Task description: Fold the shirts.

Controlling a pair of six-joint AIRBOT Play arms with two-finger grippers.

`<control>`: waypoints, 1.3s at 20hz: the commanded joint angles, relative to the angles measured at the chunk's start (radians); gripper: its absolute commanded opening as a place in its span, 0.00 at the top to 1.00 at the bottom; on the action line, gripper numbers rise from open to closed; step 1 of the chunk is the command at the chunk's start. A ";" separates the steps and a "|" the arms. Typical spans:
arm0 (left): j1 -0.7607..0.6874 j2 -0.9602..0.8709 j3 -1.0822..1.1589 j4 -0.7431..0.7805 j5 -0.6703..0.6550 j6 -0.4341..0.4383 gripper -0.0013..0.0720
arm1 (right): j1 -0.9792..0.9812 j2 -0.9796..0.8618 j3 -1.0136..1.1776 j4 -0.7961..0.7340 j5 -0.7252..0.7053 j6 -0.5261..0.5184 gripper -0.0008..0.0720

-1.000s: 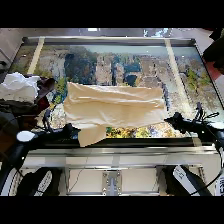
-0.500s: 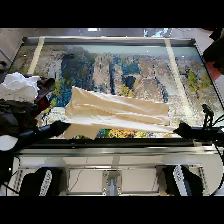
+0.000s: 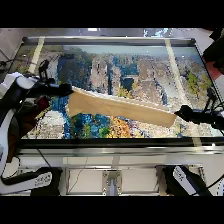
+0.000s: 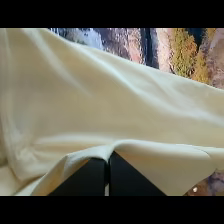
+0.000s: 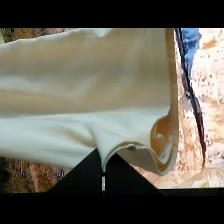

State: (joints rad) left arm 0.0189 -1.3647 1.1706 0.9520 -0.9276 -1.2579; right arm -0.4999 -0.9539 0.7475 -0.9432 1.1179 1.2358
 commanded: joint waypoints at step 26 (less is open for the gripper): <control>-0.205 -0.071 0.267 0.327 0.232 -0.058 0.28 | -0.149 -0.452 0.438 -0.003 0.360 0.026 0.27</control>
State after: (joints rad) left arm -0.1638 -1.4693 1.4364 1.2785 -0.6983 -1.3231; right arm -0.5514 -1.3506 1.1854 -1.0695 1.3247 1.3029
